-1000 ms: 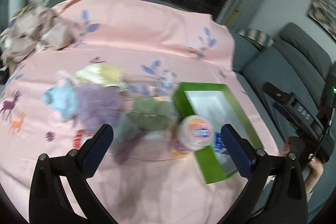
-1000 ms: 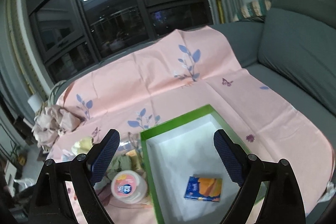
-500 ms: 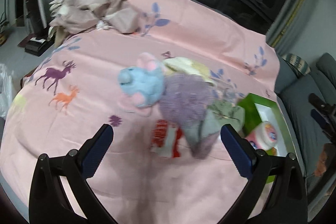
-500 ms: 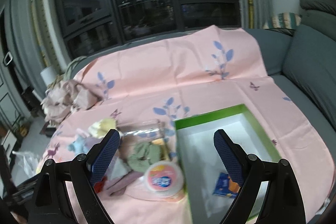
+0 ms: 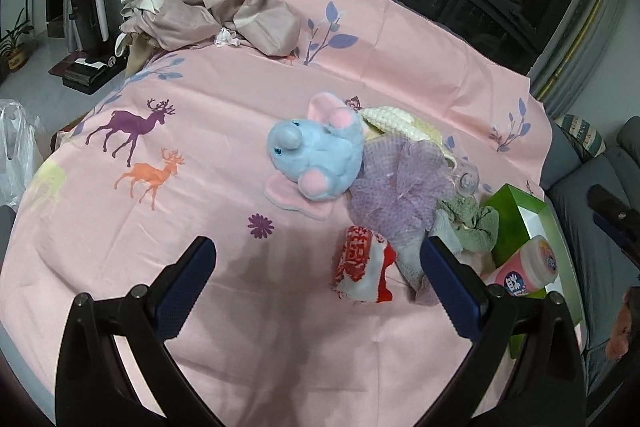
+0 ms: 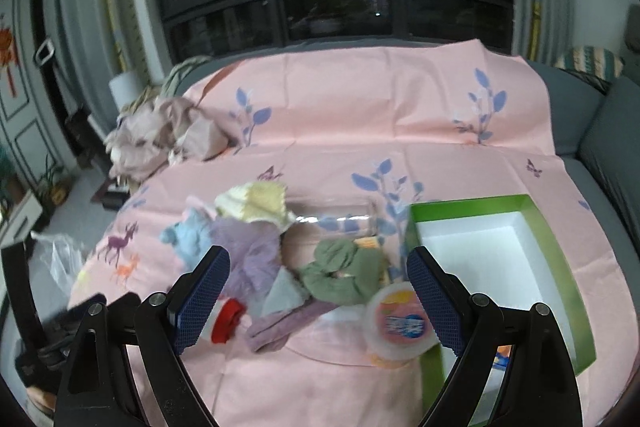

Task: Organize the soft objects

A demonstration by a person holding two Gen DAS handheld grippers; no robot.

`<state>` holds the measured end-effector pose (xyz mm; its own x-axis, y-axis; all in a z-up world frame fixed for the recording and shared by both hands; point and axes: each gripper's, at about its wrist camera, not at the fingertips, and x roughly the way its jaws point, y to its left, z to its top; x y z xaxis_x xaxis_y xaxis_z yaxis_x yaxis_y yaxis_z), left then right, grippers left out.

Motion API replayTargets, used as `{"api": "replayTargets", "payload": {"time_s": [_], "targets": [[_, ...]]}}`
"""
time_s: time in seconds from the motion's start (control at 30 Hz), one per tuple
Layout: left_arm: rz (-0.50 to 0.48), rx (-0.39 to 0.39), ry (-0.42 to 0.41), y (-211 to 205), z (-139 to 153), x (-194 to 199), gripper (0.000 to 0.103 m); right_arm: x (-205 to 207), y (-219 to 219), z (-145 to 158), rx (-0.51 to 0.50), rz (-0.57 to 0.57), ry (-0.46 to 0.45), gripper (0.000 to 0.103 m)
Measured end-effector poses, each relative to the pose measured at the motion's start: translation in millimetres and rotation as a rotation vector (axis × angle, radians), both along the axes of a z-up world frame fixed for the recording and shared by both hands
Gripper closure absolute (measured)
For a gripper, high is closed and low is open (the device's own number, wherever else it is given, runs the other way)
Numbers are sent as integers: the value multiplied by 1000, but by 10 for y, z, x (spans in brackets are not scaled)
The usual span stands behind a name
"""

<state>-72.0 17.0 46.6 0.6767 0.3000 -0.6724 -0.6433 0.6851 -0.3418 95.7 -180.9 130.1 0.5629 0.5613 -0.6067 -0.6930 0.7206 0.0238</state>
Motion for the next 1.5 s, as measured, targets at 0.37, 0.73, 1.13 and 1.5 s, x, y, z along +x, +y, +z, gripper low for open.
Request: {"api": "replayTargets", "payload": {"time_s": [0.37, 0.73, 1.13, 1.5], "targets": [[18, -22, 35, 80, -88, -112, 2, -288, 388, -195, -85, 78, -9, 11], [56, -54, 127, 257, -296, -250, 8, -415, 830, -445, -64, 244, 271, 31], [51, -51, 170, 234, -316, -264, 15, -216, 1319, -1332, -254, 178, 415, 48], [32, -27, 172, 109, -270, -224, 15, -197, 1253, -1434, -216, 216, 456, 91]]}}
